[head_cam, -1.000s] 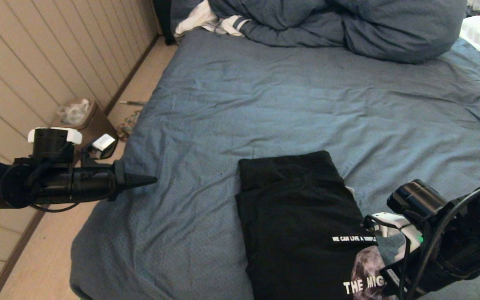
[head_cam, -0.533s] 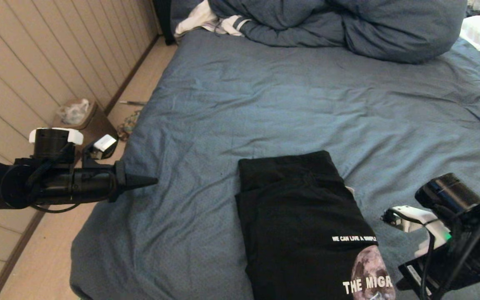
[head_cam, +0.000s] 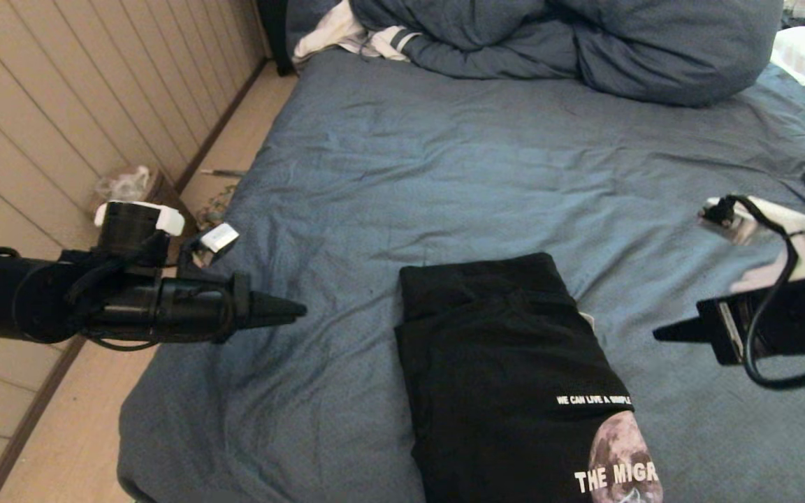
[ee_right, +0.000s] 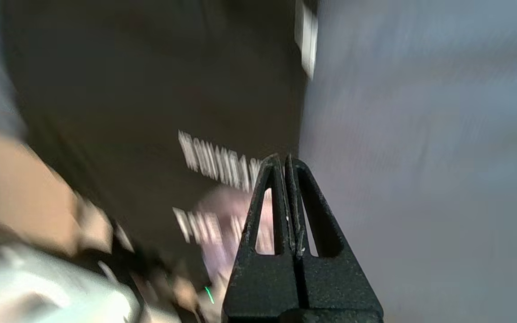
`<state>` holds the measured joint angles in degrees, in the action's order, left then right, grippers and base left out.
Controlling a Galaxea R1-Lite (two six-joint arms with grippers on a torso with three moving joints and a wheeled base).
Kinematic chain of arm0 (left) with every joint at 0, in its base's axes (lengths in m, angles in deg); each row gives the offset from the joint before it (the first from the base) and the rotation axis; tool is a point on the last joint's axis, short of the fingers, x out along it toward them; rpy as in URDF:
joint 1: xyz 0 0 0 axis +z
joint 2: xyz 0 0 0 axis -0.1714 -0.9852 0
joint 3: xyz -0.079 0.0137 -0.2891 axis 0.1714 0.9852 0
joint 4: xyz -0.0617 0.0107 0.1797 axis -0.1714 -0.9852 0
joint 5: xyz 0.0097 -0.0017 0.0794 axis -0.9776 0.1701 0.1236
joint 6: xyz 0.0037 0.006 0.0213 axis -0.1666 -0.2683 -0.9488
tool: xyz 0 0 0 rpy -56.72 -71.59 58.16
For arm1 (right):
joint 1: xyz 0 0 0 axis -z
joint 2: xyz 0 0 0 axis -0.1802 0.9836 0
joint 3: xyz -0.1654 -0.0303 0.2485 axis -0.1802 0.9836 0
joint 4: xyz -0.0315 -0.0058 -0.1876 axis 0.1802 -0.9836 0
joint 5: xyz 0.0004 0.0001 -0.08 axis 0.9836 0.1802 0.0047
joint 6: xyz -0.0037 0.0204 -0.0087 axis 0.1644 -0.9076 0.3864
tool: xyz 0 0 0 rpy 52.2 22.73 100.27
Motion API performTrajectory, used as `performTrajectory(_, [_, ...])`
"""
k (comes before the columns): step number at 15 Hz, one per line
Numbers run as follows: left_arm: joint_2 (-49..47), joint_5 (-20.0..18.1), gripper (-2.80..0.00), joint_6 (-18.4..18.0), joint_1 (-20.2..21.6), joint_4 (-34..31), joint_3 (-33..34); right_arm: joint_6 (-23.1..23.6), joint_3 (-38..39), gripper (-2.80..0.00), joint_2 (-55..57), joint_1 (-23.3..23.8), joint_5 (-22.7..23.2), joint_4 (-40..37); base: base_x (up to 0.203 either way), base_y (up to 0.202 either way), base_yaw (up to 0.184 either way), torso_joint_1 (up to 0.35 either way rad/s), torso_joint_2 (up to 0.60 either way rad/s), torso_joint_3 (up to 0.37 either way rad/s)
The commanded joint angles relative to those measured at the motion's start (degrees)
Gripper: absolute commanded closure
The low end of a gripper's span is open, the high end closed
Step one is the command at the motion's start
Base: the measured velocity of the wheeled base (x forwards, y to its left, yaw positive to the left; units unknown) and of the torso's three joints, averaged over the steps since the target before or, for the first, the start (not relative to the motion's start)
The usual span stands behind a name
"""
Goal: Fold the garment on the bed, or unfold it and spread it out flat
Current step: Fold the black T-shirt
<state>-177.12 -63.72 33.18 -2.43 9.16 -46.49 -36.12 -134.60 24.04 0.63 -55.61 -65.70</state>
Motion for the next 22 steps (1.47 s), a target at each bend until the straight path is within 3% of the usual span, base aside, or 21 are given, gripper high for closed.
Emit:
performTrajectory(1, [-0.99,2.69,-2.8,0.2,-6.71,-5.5,-6.45,-1.76,-10.2,0.0,7.96,1.6,3.23,0.0,0.0,0.0,0.0,0.0,0.0,0.0])
performTrajectory(4, [-5.15,3.93,-2.8,0.1,-13.24,-6.66,-11.95,-3.37,-21.83,0.0,14.83,3.11,8.3,-0.44,0.0,0.0,0.0,0.0,0.0,0.0])
performTrajectory(6, [-9.56,5.74,-2.8,-0.16,-15.41,-6.68,-14.81,-3.44,-25.71,0.0,17.32,3.0,9.87,-1.38,0.0,0.0,0.0,0.0,0.0,0.0])
performTrajectory(9, [-15.5,7.34,-2.8,-1.45,-17.09,-6.64,-18.1,-3.08,-26.04,0.0,17.69,2.89,11.46,-1.03,0.0,0.0,0.0,0.0,0.0,0.0])
performTrajectory(12, [-17.27,8.8,-2.8,-5.43,-19.51,-6.64,-18.11,-2.9,-26.51,0.0,18.19,2.97,14.56,-0.86,0.0,0.0,0.0,0.0,0.0,0.0])
performTrajectory(22, [-21.22,7.65,-2.8,-4.53,-25.4,-6.89,-24.61,-2.97,-26.65,0.0,23.89,3.66,15.35,-0.83,0.0,0.0,0.0,0.0,0.0,0.0])
